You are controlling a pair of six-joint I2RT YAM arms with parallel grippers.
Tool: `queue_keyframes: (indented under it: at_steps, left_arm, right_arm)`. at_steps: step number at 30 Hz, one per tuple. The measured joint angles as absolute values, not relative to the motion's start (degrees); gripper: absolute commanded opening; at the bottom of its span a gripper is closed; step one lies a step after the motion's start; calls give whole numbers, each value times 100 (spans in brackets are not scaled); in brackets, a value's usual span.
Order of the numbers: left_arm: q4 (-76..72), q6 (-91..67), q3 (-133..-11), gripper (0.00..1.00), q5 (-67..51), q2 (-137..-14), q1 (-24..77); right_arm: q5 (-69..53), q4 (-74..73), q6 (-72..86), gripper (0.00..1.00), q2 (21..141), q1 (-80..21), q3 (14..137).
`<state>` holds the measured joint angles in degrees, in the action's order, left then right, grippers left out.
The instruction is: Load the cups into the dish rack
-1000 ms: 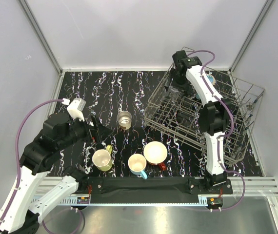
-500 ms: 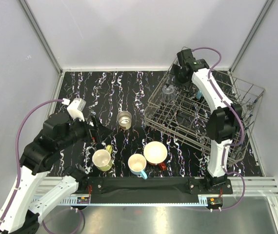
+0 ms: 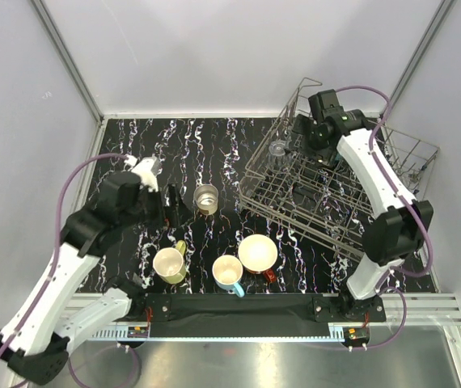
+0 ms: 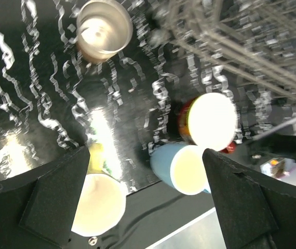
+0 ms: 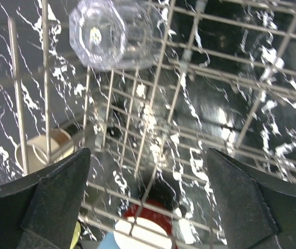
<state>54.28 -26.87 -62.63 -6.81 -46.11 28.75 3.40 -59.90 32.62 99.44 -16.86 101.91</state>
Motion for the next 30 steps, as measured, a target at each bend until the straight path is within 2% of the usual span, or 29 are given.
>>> queue_keyframes:
  at_steps: [5, 15, 21, 30]
  left_arm:
    - [5450, -2635, -6333, 96, -283, -5465, 2875]
    - [5306, -2834, -6818, 92, 816, -7076, 2888]
    - [5122, -3151, -6825, 91, 1041, -7913, 2902]
    - [4737, -3535, -6947, 90, 1221, -8746, 2902]
  right_arm:
    - [384, -6243, 3262, 100, 9419, -1686, 9719]
    - [456, -6195, 3319, 100, 7249, -1682, 7404]
    - [215, -6163, 3374, 100, 5642, -1682, 7286]
    - [-183, -6394, 3334, 97, 4842, -1682, 7192]
